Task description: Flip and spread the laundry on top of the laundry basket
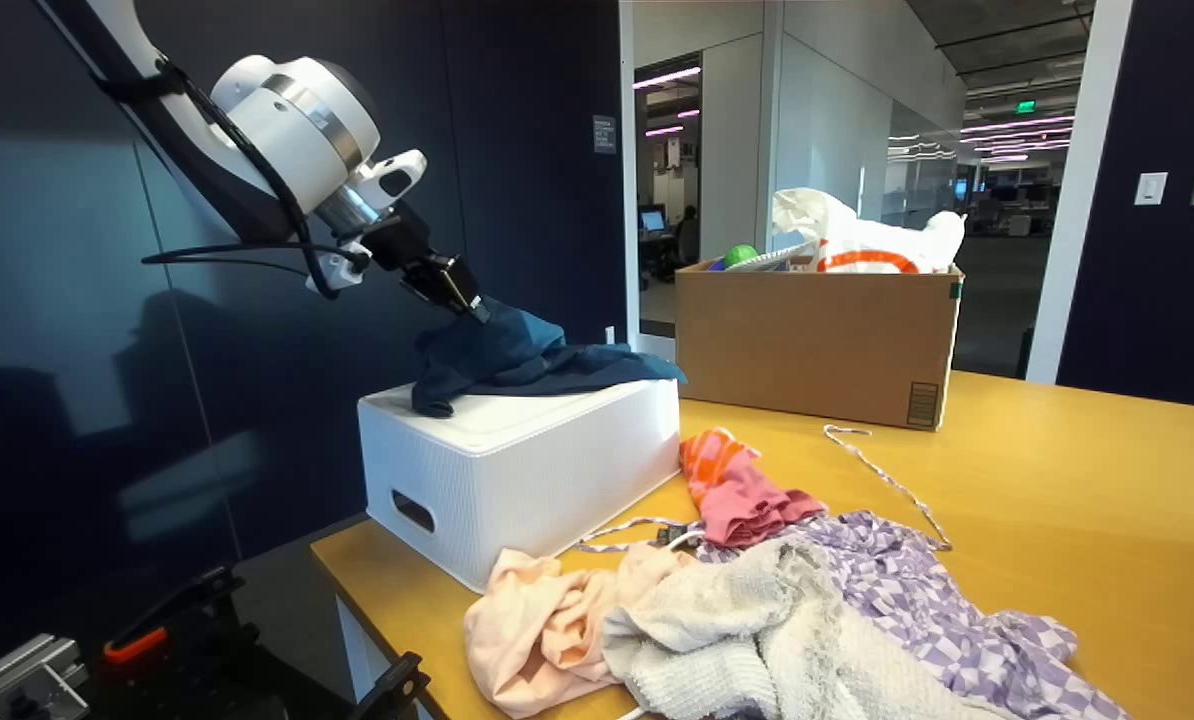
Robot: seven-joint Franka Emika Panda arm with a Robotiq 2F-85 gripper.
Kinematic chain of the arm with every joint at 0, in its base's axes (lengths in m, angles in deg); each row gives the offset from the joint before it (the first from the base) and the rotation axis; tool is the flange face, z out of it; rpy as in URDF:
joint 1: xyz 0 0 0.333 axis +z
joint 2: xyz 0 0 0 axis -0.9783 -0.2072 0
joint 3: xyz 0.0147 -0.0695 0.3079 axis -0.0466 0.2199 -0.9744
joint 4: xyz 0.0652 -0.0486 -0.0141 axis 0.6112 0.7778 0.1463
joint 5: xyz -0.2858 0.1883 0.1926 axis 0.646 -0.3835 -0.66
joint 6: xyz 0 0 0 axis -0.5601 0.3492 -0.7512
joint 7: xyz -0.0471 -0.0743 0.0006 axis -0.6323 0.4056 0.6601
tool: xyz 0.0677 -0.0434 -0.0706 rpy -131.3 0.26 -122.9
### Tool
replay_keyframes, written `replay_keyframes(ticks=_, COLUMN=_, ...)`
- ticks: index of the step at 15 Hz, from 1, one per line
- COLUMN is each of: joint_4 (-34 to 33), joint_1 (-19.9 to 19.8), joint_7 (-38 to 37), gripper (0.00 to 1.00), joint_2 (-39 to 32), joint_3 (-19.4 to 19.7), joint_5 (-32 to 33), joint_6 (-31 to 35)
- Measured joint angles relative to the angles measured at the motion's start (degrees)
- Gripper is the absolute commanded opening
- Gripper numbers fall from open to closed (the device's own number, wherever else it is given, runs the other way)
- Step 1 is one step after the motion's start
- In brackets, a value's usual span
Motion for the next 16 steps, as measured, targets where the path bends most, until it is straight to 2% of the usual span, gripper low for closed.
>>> replay_keyframes(ticks=1, joint_4=0.0, joint_1=-0.04, joint_7=-0.06, gripper=0.0, joint_2=-0.01, joint_3=0.06, joint_5=0.0, joint_6=0.0)
replay_keyframes(ticks=8, joint_4=-0.1, joint_1=-1.66, joint_7=-0.44, gripper=0.01, joint_2=0.71, joint_3=0.41, joint_5=-0.61, joint_6=0.0)
replay_keyframes(ticks=10, joint_4=-0.16, joint_1=-0.41, joint_7=0.02, gripper=0.01, joint_2=3.34, joint_3=4.41, joint_5=-3.13, joint_6=0.59)
replay_keyframes(ticks=16, joint_4=-0.54, joint_1=-7.3, joint_7=0.13, gripper=0.01, joint_2=10.25, joint_3=9.6, joint_5=-3.18, joint_6=0.09)
